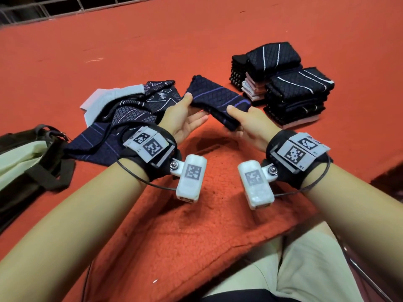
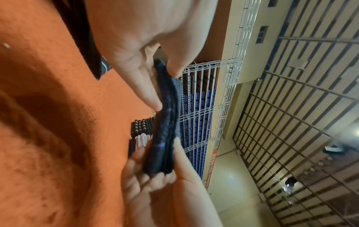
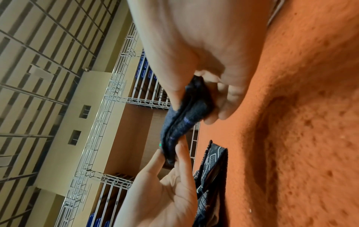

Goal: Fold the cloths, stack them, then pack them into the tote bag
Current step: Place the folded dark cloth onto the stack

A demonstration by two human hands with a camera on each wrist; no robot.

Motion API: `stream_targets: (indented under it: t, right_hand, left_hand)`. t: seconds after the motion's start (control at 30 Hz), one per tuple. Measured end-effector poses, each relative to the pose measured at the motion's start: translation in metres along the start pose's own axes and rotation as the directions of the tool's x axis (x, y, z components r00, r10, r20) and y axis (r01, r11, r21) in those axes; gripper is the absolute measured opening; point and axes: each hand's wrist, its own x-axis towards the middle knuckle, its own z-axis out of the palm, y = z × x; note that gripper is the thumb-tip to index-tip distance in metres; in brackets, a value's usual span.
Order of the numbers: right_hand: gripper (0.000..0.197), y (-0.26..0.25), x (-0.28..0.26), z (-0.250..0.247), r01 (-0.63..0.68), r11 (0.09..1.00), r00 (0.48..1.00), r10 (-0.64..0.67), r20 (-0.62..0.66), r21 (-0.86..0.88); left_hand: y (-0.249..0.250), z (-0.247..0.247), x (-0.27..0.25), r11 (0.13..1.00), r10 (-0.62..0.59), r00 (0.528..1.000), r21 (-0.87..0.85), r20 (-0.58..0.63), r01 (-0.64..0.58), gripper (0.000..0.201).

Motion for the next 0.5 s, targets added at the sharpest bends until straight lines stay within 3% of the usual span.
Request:
stream_targets:
  t: [0.07, 0.2, 0.37, 0.5]
  right_hand:
    - [0.012, -0.002, -0.001, -0.005, 0.070, 0.998, 0.998, -0.070, -0.004, 0.009]
    - [0.016, -0.008, 0.001, -0.016, 0.122, 0.983, 0.992, -0.123, 0.002, -0.133]
    - [0.044, -0.020, 0.008, -0.044, 0.119, 0.965, 0.990, -0.134, -0.049, -0.234]
    - [0.064, -0.037, 0.008, -0.071, 0.123, 0.953, 0.979, -0.163, -0.127, -0.275]
  left_hand:
    - [-0.001, 0.001, -0.002, 0.998, 0.001, 1.000, 0.067, 0.007, -0.002, 0.027]
    - [-0.001, 0.008, -0.003, 0.983, 0.041, 0.999, 0.181, -0.028, -0.036, 0.030]
    - [-0.001, 0.025, 0.001, 0.957, 0.080, 0.996, 0.284, -0.042, -0.065, 0.020]
    - [-0.001, 0.047, 0.008, 0.909, 0.097, 0.994, 0.411, -0.059, -0.065, 0.031]
